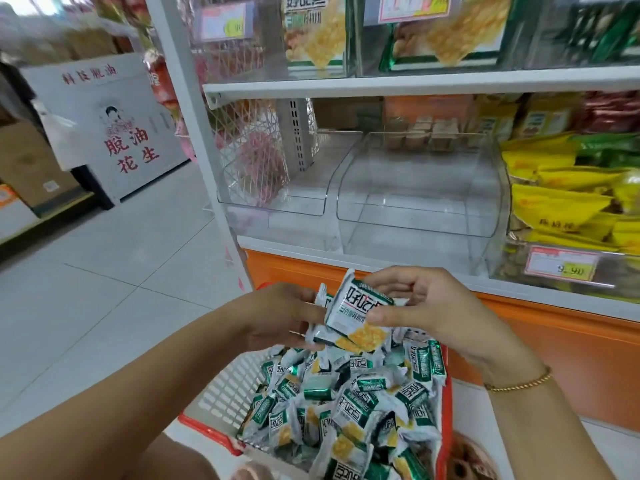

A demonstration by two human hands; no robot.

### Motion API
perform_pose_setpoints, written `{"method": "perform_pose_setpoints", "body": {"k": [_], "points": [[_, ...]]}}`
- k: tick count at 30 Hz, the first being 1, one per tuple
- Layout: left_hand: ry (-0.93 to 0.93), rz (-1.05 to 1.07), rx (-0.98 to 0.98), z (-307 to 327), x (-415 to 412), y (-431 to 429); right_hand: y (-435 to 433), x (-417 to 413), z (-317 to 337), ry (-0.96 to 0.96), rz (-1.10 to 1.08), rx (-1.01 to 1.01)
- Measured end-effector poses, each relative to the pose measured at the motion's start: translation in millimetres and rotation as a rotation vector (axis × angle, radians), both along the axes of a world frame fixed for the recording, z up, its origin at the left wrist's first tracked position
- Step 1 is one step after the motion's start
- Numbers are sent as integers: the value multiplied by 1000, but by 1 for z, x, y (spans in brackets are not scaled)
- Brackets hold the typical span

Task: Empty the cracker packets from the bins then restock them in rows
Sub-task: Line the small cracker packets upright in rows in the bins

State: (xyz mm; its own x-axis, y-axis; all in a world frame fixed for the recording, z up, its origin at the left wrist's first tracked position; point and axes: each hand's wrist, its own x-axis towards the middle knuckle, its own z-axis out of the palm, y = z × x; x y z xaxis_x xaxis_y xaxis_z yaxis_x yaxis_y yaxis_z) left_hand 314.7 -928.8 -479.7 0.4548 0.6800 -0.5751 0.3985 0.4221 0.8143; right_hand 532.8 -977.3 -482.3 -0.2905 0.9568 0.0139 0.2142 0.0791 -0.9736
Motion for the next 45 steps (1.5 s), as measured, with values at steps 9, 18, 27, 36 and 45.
{"method": "perform_pose_setpoints", "body": {"k": [9, 18, 27, 36, 45], "points": [[-200, 34, 48, 3, 28, -6, 6, 7, 1, -50, -125, 109], [-432, 112, 305, 20, 53, 25, 46, 33, 47, -369, 26, 61], [206, 399, 987, 7, 53, 96, 162, 60, 72, -331, -343, 106], [400, 390, 1062, -9, 59, 141, 309, 79, 13, -838, -453, -12], [346, 405, 1067, -17, 64, 164, 355, 78, -31, -812, -464, 78]]}}
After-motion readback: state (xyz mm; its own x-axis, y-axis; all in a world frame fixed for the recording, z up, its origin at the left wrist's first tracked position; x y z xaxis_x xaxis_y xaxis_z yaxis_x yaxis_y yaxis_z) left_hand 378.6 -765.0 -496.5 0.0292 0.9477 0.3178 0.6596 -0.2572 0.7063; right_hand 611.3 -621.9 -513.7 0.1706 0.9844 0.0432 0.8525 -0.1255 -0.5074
